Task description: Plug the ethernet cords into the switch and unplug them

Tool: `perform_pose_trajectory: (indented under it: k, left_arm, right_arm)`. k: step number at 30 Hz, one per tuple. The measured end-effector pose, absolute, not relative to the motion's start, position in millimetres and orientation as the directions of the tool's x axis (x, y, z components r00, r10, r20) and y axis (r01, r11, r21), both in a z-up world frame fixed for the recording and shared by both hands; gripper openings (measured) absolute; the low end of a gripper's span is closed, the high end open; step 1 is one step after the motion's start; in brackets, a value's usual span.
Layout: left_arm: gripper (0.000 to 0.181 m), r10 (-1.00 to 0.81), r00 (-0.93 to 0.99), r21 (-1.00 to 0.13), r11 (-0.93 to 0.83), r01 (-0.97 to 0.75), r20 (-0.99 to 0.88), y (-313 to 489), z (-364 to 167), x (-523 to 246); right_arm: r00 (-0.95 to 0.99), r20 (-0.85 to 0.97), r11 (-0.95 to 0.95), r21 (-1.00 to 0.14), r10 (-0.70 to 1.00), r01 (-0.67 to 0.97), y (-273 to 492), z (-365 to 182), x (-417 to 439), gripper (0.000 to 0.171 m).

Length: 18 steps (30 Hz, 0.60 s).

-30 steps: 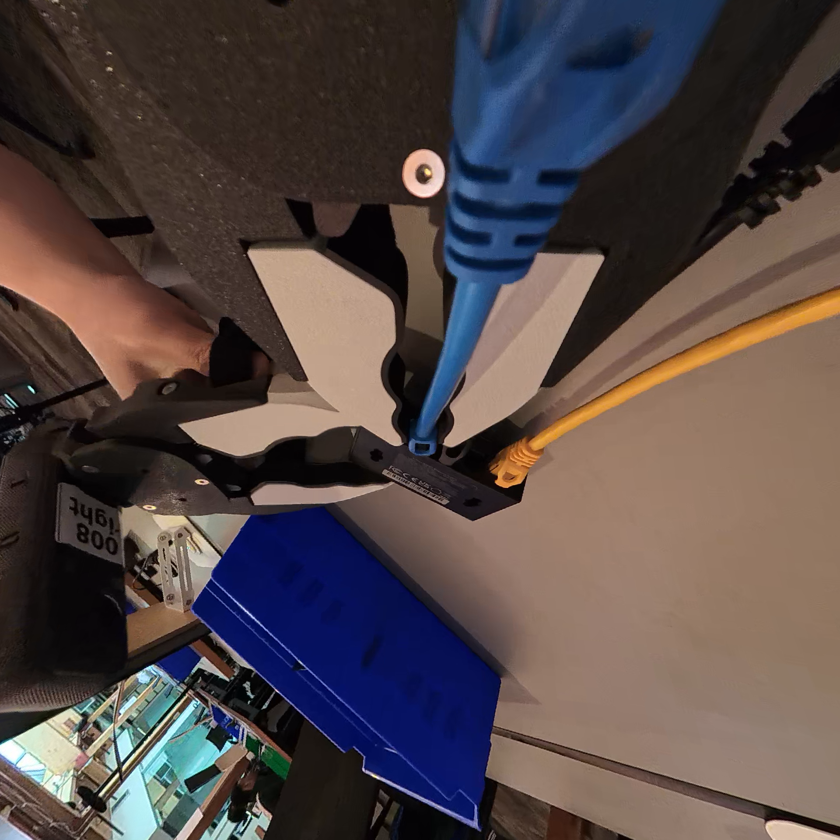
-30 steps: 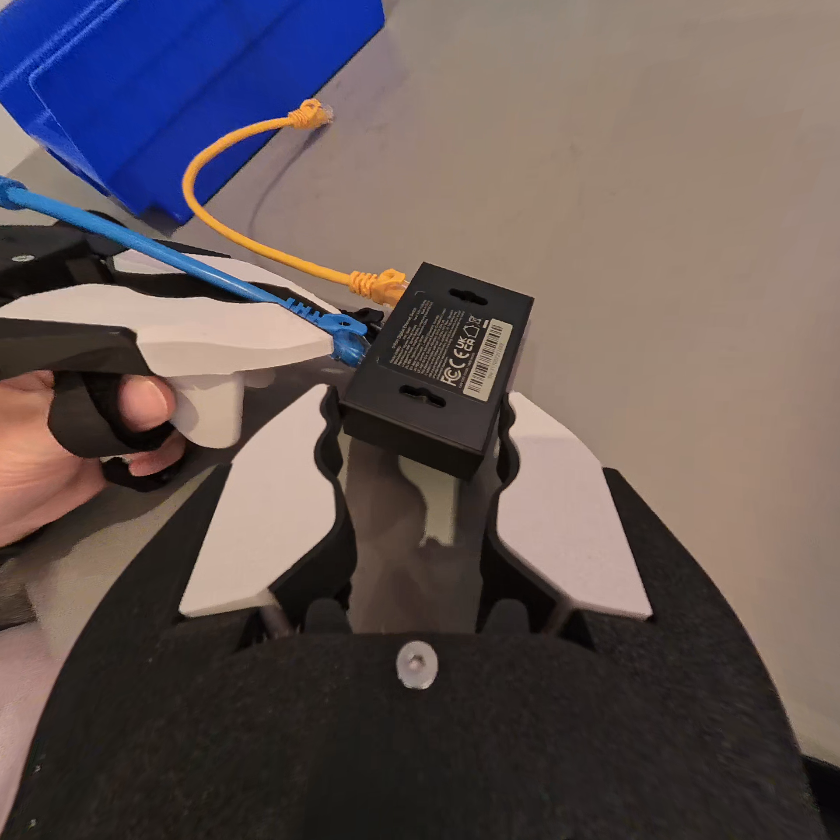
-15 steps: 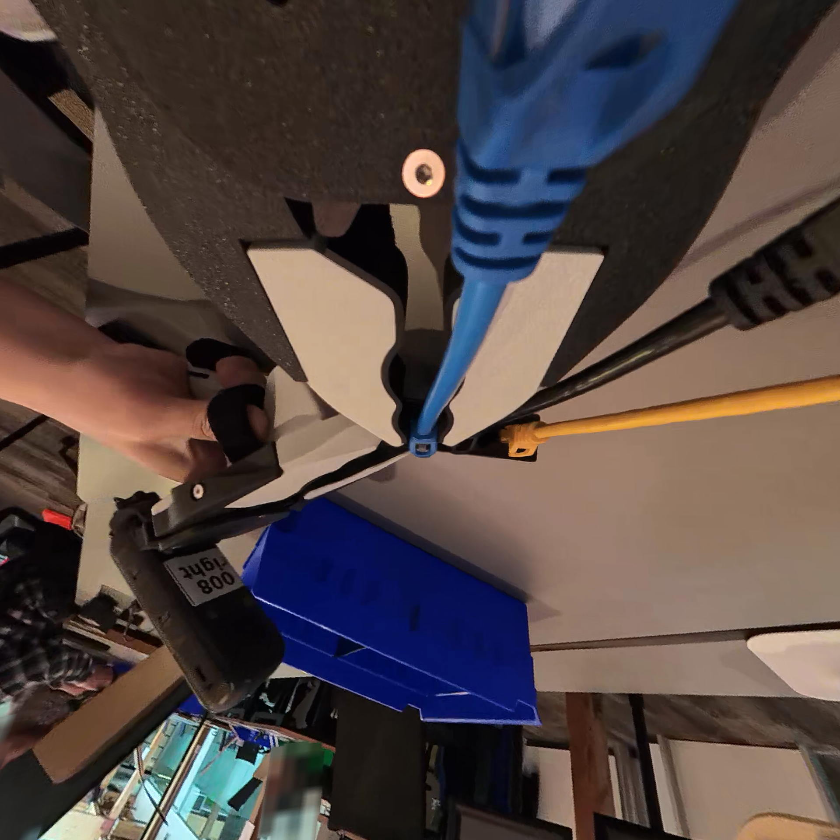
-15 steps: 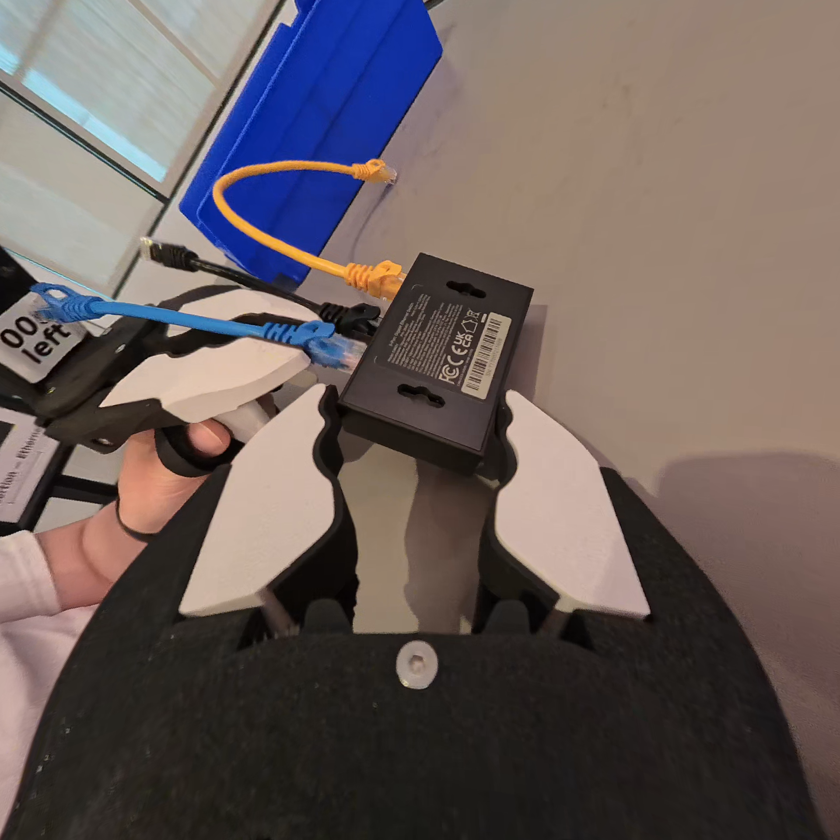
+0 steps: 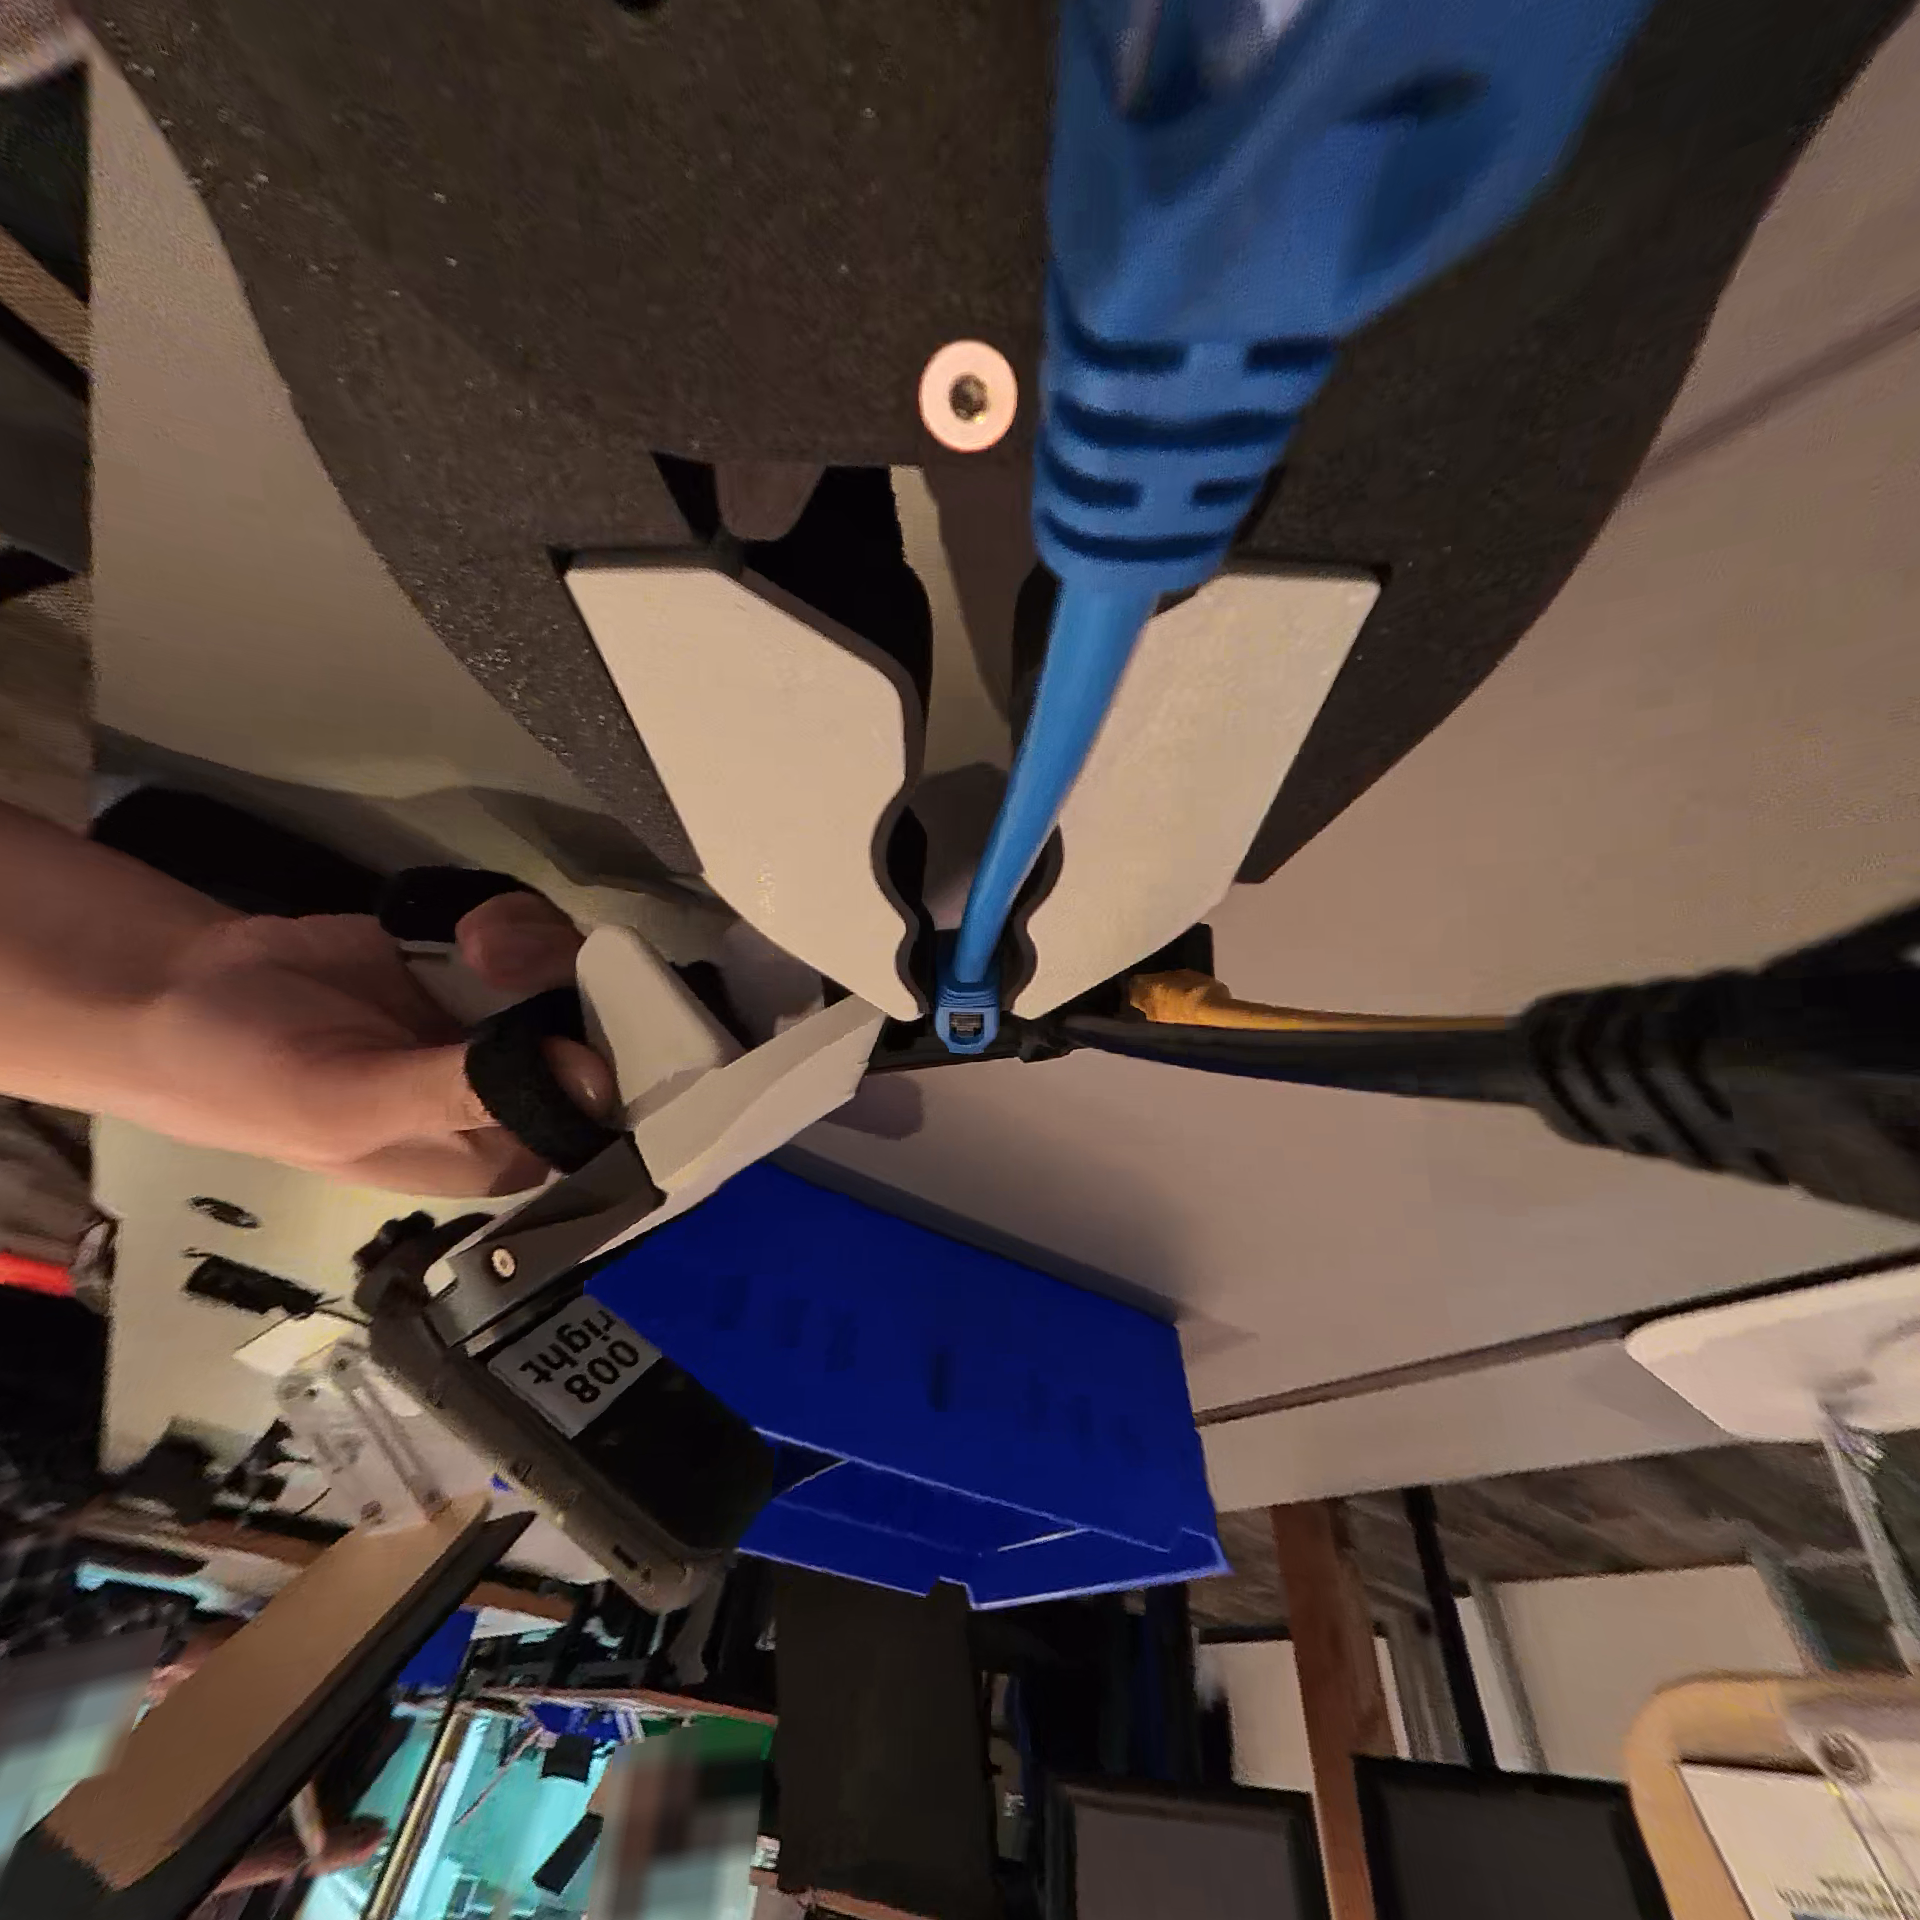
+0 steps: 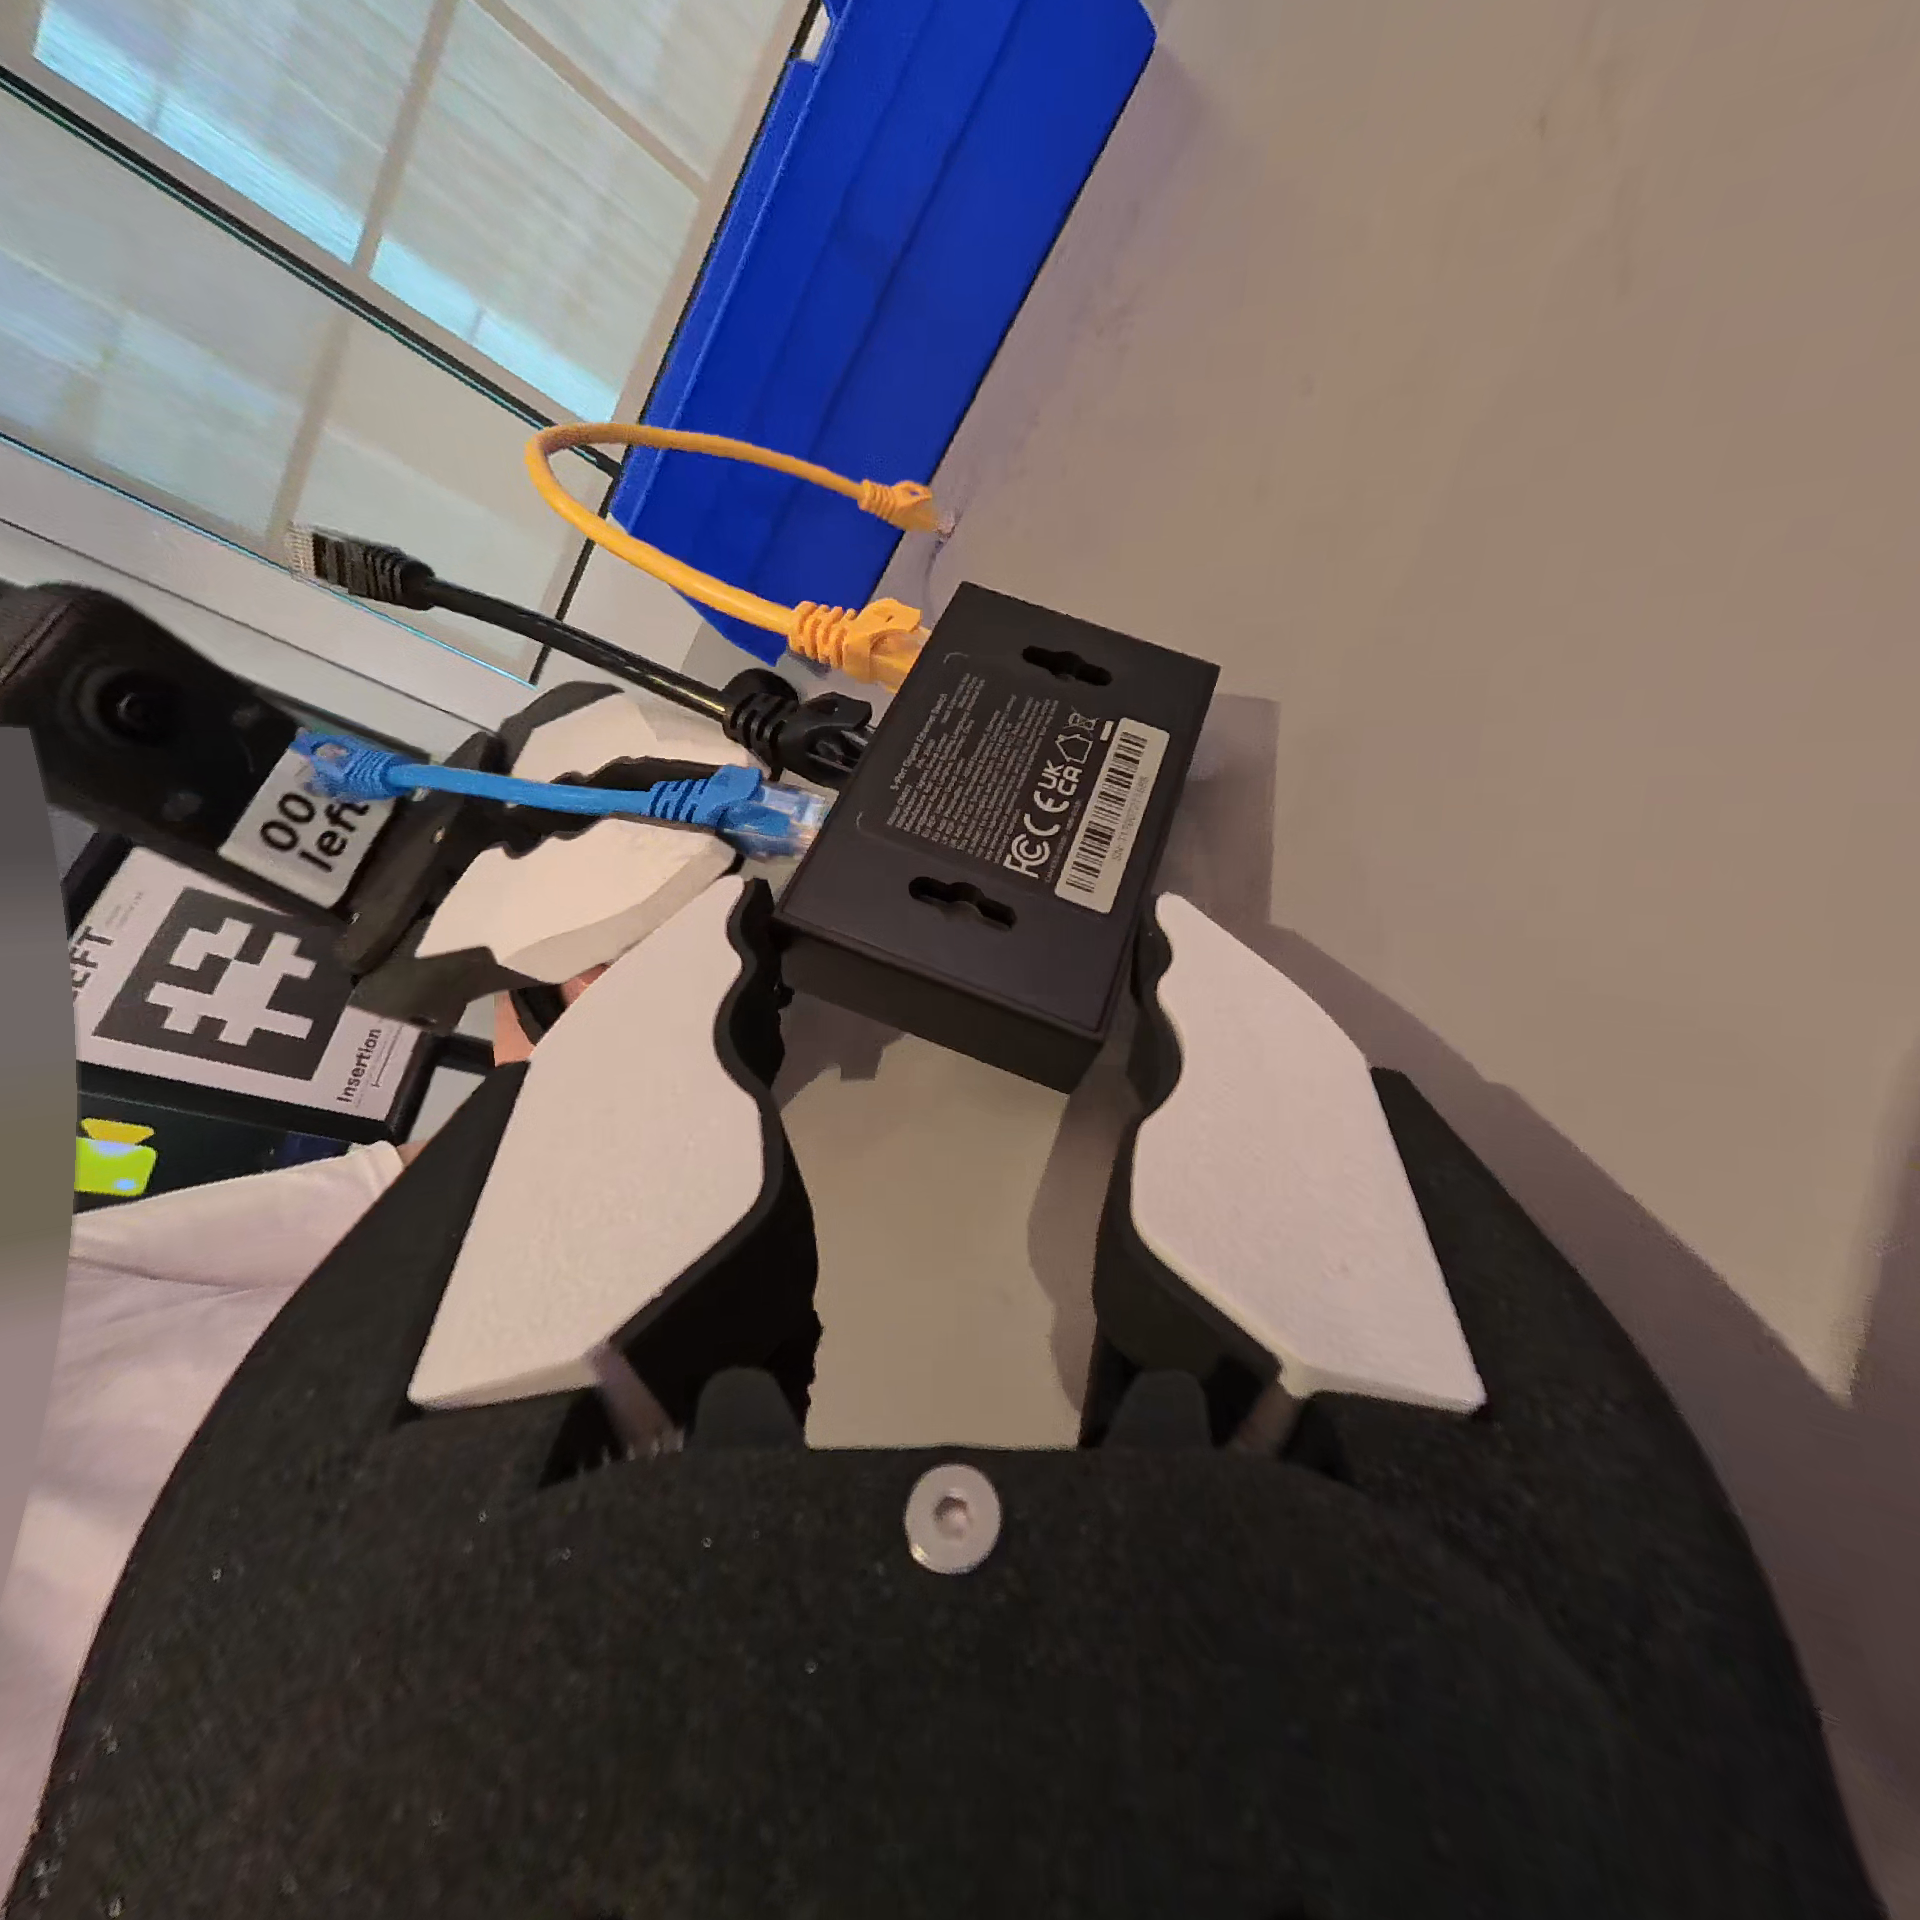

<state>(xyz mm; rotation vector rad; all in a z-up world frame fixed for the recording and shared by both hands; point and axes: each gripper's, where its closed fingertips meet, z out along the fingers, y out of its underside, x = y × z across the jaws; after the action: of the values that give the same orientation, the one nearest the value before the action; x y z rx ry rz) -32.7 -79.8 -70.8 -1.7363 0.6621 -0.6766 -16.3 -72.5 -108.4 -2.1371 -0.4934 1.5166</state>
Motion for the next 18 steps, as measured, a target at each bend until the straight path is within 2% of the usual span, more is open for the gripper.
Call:
perform_pose_trajectory:
  k: [7, 12, 15, 18]
  left_arm:
    - [0.011, -0.714, 0.698, -0.975, -0.187, -0.118, 0.053, -79.1, -61.4, -25.8]
    - [0.011, -0.704, 0.710, -0.978, -0.167, -0.125, 0.029, -81.7, -55.8, -28.8]
    - [0.011, -0.700, 0.712, -0.976, -0.186, -0.110, 0.053, -82.8, -53.8, -31.7]
    - [0.011, -0.698, 0.705, -0.971, -0.231, -0.056, 0.125, -84.2, -46.9, -35.6]
  right_arm:
    - [0.375, -0.710, -0.791, -0.598, 0.597, 0.126, -73.2, -109.0, -19.2, 0.064]
    - [0.349, -0.745, -0.816, -0.567, 0.568, 0.117, -73.4, -104.5, -19.1, 0.064]
    - [0.326, -0.783, -0.844, -0.526, 0.529, 0.103, -75.3, -105.2, -20.4, 0.064]
    - [0.253, -0.865, -0.900, -0.430, 0.433, 0.069, -78.6, -106.4, -23.3, 0.064]
